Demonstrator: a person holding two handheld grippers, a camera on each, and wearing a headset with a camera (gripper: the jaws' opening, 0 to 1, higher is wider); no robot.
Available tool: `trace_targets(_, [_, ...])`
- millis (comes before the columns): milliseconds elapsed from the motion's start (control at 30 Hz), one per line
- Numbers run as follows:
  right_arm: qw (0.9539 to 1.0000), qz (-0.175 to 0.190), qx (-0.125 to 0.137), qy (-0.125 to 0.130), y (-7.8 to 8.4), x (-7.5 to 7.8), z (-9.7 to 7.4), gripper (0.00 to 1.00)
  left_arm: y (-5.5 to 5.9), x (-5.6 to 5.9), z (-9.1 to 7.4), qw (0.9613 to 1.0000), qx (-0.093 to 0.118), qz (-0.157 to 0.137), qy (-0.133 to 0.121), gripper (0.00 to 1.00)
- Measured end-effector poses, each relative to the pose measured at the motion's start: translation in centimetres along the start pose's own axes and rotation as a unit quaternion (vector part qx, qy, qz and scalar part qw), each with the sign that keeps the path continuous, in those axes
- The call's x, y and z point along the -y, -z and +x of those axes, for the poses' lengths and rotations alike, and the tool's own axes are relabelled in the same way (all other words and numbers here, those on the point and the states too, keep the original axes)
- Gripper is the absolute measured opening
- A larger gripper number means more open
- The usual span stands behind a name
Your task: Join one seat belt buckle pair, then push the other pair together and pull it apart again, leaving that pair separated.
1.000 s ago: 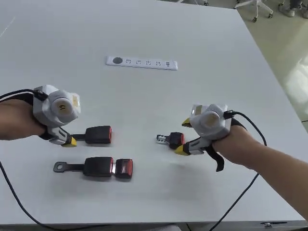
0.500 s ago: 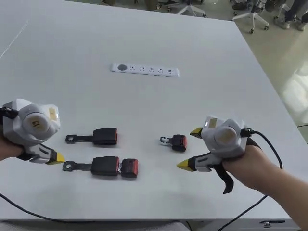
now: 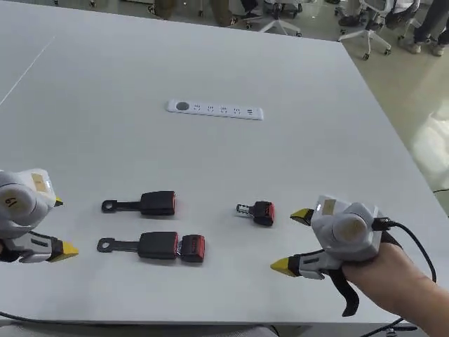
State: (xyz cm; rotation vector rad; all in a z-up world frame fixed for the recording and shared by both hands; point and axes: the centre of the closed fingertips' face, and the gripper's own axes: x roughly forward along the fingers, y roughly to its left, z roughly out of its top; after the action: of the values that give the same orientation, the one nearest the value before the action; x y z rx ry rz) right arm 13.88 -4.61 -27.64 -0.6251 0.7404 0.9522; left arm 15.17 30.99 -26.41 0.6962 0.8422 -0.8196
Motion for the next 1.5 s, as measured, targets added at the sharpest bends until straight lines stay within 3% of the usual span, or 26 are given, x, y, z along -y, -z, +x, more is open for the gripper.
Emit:
trace_targets(367, [0.9997, 0.019, 0.005, 0.014, 0.3, 0.3, -0.8, 0.66, 1.9, 0.1, -0.8, 0.9994, -0.001, -0.031, -0.013, 0.61])
trace_targets(467, [0.9996, 0.023, 0.009, 0.017, 0.2, 0.4, -0.9, 0.69, 2.2, 0.6, -1.0, 0.9991, -0.002, -0.041, -0.010, 0.62])
trace_targets(633, [0.9993, 0.021, 0.015, 0.025, -0.1, 0.5, -1.0, 0.78, 3.0, 1.3, -1.2, 0.9985, -0.009, -0.054, -0.006, 0.73])
trace_targets(767, [0.9991, 0.025, 0.020, 0.027, -0.4, 0.5, -0.9, 0.82, 3.6, 1.2, -1.6, 0.9979, -0.011, -0.063, -0.007, 0.76])
trace_targets(1100, [0.9985, 0.040, 0.023, 0.029, -0.4, 0.1, -0.4, 1.00, 3.8, 0.3, -2.5, 0.9963, -0.008, -0.078, -0.034, 0.92])
trace_targets(1267, [0.9978, 0.052, 0.024, 0.032, -0.2, 0.0, -0.4, 1.00, 3.9, 0.2, -2.6, 0.9951, -0.007, -0.090, -0.040, 1.00])
trace_targets(1500, [0.9970, 0.061, 0.026, 0.041, 0.0, 0.0, -0.5, 1.00, 3.8, 0.1, -2.5, 0.9940, 0.002, -0.101, -0.041, 1.00])
